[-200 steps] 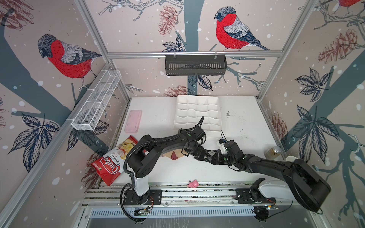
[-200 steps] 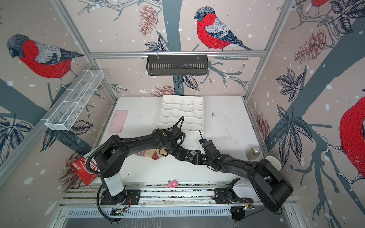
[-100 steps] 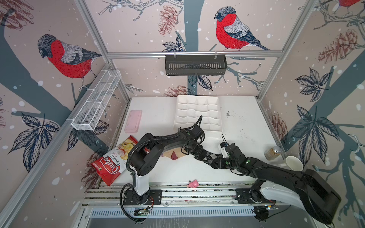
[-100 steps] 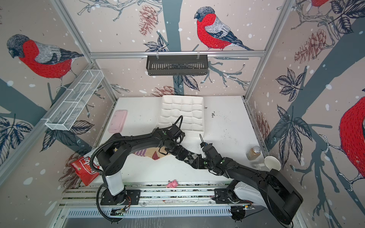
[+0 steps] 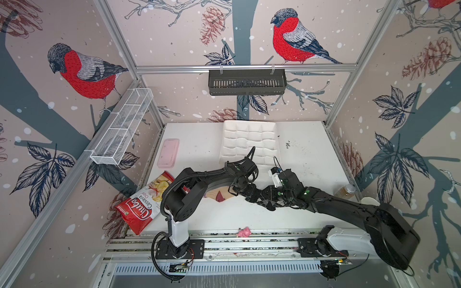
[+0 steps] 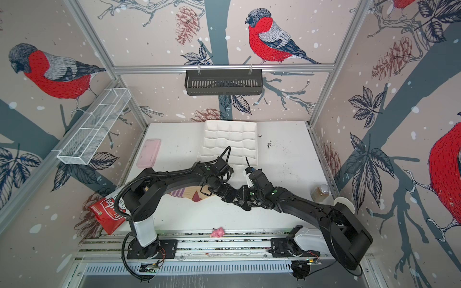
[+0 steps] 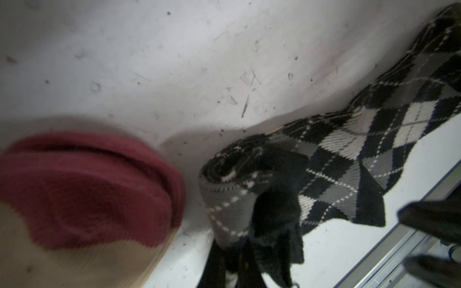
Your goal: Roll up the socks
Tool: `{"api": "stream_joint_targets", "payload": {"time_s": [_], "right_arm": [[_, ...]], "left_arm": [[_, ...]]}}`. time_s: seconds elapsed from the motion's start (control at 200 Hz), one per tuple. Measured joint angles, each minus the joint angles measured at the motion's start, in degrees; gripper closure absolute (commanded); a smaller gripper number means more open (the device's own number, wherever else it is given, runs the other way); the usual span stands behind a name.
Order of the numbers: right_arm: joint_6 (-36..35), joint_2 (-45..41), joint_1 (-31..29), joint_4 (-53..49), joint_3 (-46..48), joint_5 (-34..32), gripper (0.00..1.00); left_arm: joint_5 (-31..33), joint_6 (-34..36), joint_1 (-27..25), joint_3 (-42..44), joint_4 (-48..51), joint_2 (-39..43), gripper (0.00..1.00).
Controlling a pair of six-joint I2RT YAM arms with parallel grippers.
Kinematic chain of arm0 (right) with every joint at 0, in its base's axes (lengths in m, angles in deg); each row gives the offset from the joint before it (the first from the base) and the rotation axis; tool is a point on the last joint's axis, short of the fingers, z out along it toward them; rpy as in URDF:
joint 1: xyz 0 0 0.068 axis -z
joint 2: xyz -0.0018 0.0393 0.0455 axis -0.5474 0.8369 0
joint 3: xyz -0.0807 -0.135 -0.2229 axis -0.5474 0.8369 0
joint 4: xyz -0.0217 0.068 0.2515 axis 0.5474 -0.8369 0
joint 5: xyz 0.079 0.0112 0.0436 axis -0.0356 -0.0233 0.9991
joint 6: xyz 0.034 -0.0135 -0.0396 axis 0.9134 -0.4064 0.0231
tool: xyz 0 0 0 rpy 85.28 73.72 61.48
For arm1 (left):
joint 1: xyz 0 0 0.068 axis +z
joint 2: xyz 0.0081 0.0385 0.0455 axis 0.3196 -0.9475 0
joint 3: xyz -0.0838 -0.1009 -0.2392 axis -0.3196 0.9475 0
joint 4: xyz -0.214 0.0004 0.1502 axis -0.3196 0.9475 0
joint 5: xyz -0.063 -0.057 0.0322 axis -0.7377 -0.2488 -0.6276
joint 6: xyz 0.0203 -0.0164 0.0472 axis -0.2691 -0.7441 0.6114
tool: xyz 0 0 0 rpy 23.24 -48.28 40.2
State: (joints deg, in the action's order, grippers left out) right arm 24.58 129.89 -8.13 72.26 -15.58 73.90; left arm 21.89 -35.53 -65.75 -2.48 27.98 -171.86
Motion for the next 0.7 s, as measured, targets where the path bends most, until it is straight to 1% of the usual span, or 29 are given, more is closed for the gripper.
{"api": "stream_joint_targets", "payload": {"time_s": [0.16,0.365,0.7], "right_arm": [[-0.5,2.8,-1.0,1.4,-1.7,0.9,0.83],[-1.2,6.2,-1.6,2.4,-2.3,1.2,0.84],[-1.7,12.6,-1.9,4.5,-4.6,0.0,0.88]], "left_arm": [[-0.1,0.4,0.0,-0.3,0.0,-0.3,0.94],[-0.1,0.8,0.0,-0.3,0.0,-0.5,0.89],[-0.2,0.8,0.0,-0.3,0.0,-0.3,0.88]]}}
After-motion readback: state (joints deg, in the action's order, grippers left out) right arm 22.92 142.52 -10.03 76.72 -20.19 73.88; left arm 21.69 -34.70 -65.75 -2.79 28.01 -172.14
